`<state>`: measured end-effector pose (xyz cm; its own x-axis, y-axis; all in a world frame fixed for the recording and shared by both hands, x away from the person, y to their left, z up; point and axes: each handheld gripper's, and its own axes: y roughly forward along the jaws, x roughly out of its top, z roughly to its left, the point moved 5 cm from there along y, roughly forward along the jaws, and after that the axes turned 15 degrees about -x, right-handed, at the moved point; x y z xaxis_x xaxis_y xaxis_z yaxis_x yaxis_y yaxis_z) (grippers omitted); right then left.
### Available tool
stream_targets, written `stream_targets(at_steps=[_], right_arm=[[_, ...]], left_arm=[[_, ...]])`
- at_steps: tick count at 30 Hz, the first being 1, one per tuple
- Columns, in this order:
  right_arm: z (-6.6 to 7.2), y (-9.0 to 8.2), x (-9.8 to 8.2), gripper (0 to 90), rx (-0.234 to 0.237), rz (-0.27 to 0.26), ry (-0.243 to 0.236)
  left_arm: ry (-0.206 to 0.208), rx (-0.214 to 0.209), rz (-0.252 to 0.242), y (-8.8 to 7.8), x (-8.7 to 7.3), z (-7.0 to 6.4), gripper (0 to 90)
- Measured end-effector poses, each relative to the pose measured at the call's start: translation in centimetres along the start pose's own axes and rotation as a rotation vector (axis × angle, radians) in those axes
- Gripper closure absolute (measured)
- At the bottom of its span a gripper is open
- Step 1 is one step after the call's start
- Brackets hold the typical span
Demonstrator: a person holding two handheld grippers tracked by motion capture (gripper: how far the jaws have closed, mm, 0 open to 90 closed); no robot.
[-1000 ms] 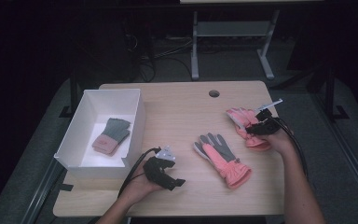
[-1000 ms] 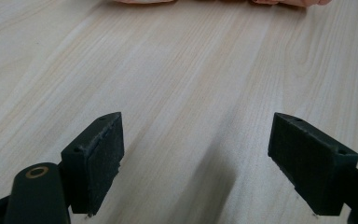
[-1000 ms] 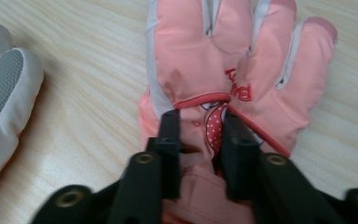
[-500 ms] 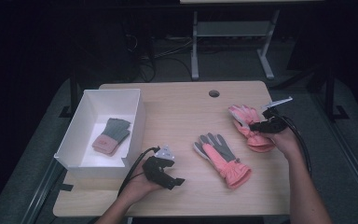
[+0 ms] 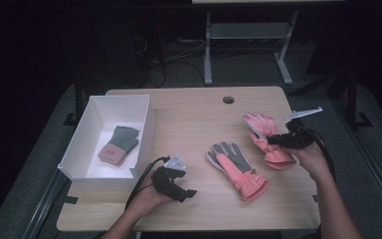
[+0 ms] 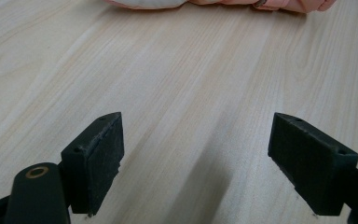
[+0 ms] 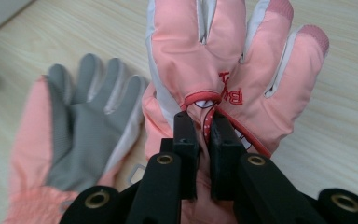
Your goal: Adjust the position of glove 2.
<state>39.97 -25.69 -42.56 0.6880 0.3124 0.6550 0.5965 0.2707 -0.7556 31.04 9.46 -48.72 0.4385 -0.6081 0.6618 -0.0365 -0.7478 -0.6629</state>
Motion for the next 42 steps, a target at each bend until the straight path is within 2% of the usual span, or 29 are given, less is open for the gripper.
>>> stream_targets(at_steps=[11,18,24,32,39,42], right_arm=[[3.5,-3.1,-0.6,83.1,0.05,-0.026,-0.022],[5.9,-4.0,-1.3,83.1,0.066,-0.024,-0.04],[7.9,-4.4,-1.1,83.1,0.111,-0.033,-0.063],[10.1,-3.3,-0.9,82.9,0.145,-0.001,-0.104],[10.9,-1.0,-1.2,82.4,0.132,0.05,-0.112],[11.2,-0.2,-1.5,81.8,0.109,0.064,-0.138]], left_arm=[[-0.002,0.004,-0.004,0.1,0.0,0.0,17.9],[-0.002,0.008,-0.004,0.1,0.0,0.0,17.9],[-0.009,0.003,-0.006,0.1,0.0,-0.1,17.9],[0.0,0.005,0.002,0.1,-0.1,-0.1,17.9],[0.002,0.002,0.01,0.2,-0.1,-0.1,17.9],[0.001,0.0,0.016,0.3,-0.1,-0.1,17.8]])
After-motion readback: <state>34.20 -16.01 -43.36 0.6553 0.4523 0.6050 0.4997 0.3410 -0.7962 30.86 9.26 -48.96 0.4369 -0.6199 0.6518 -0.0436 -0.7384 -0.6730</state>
